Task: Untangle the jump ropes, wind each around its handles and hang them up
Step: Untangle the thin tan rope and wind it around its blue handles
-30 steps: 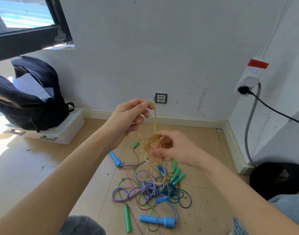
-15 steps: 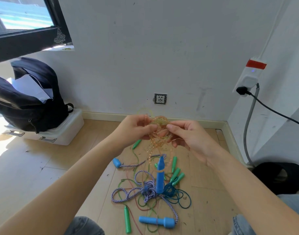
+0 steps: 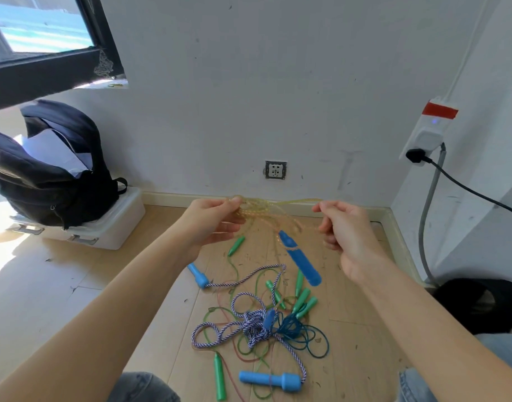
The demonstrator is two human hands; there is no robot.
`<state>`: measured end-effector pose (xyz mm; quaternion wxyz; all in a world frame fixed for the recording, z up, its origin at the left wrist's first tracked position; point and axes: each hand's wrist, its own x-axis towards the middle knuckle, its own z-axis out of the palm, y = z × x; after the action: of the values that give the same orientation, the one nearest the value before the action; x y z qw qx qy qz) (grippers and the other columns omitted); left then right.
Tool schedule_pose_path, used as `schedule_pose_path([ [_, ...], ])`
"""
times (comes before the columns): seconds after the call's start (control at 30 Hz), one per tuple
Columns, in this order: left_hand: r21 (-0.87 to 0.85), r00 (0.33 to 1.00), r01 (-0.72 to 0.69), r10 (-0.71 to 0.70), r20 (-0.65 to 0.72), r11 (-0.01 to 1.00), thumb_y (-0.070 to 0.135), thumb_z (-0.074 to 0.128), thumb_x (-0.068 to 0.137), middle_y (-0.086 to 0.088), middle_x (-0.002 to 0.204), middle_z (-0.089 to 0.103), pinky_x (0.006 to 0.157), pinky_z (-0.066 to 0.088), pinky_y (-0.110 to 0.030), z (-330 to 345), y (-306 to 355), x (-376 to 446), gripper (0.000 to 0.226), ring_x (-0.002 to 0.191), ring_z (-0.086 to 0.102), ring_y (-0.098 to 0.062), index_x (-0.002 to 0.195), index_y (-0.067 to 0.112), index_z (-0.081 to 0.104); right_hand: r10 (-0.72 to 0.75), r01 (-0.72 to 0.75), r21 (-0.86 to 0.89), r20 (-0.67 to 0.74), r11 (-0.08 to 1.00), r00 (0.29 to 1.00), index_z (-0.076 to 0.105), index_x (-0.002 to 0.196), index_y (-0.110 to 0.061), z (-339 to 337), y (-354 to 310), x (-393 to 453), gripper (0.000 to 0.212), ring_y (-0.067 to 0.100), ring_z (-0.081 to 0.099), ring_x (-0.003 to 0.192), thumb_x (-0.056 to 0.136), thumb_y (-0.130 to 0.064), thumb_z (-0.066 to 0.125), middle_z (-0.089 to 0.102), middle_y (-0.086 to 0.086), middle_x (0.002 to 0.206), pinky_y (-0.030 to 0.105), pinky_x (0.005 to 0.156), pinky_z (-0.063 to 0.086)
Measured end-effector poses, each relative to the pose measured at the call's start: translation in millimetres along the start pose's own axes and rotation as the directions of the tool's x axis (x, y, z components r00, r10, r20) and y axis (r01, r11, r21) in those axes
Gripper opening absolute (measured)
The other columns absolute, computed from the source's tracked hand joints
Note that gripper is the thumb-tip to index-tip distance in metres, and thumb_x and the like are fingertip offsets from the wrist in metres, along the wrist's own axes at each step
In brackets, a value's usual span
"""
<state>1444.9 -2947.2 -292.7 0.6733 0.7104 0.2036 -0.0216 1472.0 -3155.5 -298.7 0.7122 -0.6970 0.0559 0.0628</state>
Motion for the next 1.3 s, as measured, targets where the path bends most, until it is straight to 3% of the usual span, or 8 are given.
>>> schedule_pose_path([
  [0.17,-0.269,0.991,0.096,-0.118,-0.065,0.958,0.018,0.053,0.093,-0.013,0.080,0.063,0.050,0.057,-0.028,-14.1,4.8,0.7,0.018,0.058,0.070,-0.023,0.087,0.002,0.058,-0.067,0.102,-0.200,0.176,0.974,0.982,0.060,0.087,-0.012,5.7,3.1,-4.2,0.018,0.002,0.035,0.033,0.096,-0.016,0.045,0.043,-0.011,0.038,0.013,0.036,0.030],
  [0.27,-0.226,0.993,0.119,-0.119,0.013,0.967,0.017,0.049,0.095,-0.018,0.088,0.061,0.049,0.055,-0.026,-7.1,6.0,-4.1,0.022,0.059,0.070,-0.025,0.087,-0.001,0.058,-0.014,0.100,-0.415,0.205,0.904,0.979,0.050,0.111,-0.010,9.2,7.6,-5.3,0.023,0.009,0.056,0.064,0.092,-0.023,0.053,0.061,0.000,0.079,0.020,0.058,0.046],
  [0.33,-0.192,0.996,0.085,-0.086,0.003,0.978,0.018,0.049,0.095,-0.018,0.086,0.062,0.048,0.055,-0.024,-2.0,7.4,-6.8,0.024,0.058,0.070,-0.023,0.084,-0.001,0.058,-0.192,0.264,-0.564,0.185,0.782,0.964,0.047,0.116,-0.016,10.7,11.1,-5.5,0.032,0.010,0.053,0.085,0.088,-0.028,0.058,0.053,-0.004,0.102,0.020,0.076,0.042],
  [0.4,-0.198,0.998,0.061,-0.064,-0.009,0.978,0.018,0.048,0.095,-0.016,0.082,0.061,0.048,0.055,-0.024,2.1,9.4,-8.5,0.025,0.056,0.069,-0.021,0.082,-0.001,0.058,-0.426,0.480,-0.499,0.227,0.721,0.876,0.055,0.102,-0.026,15.5,5.6,-11.8,0.018,0.000,0.051,0.081,0.085,-0.025,0.062,0.051,-0.011,0.099,0.009,0.071,0.038],
  [0.53,-0.226,0.999,0.041,-0.043,-0.005,0.973,0.017,0.046,0.096,-0.012,0.074,0.060,0.048,0.056,-0.025,14.1,14.8,-13.4,0.026,0.055,0.067,-0.020,0.078,0.002,0.057,-0.425,0.605,-0.456,0.441,0.653,0.790,0.062,0.074,-0.032,22.0,10.2,-15.2,0.012,-0.007,0.048,0.069,0.080,-0.024,0.069,0.056,-0.012,0.089,0.009,0.063,0.033],
  [0.8,-0.073,0.993,0.076,-0.069,0.095,0.994,0.021,0.047,0.095,-0.004,0.048,0.055,0.046,0.055,-0.025,18.3,16.1,-17.3,0.031,0.043,0.062,-0.017,0.072,0.003,0.058,-0.431,0.598,-0.628,0.419,0.498,0.799,0.071,0.097,-0.023,21.6,20.0,-9.9,0.027,0.001,0.033,0.081,0.072,-0.031,0.076,0.035,-0.016,0.086,0.008,0.070,0.029],
  [1.1,0.178,0.982,0.001,-0.034,0.185,0.984,0.040,0.058,0.086,0.000,0.094,0.062,0.070,0.055,-0.024,10.5,8.5,-11.6,0.023,0.086,0.060,-0.013,0.094,0.019,0.064,-0.100,0.312,-0.491,0.411,0.813,0.906,0.070,0.087,-0.010,18.9,11.5,-12.2,0.007,0.005,0.061,0.048,0.085,-0.013,0.064,0.065,0.001,0.069,0.011,0.044,0.043],
  [1.3,0.513,0.991,-0.136,0.117,0.070,0.848,0.045,0.060,0.083,0.005,0.072,0.065,0.052,0.049,-0.014,6.0,2.5,-4.6,0.028,0.058,0.061,0.000,0.078,0.017,0.063,-0.103,0.197,-0.239,0.355,0.951,0.929,0.062,0.083,-0.008,16.6,5.6,-13.8,0.017,0.014,0.063,0.051,0.092,-0.001,0.049,0.066,0.016,0.078,0.020,0.047,0.051],
])
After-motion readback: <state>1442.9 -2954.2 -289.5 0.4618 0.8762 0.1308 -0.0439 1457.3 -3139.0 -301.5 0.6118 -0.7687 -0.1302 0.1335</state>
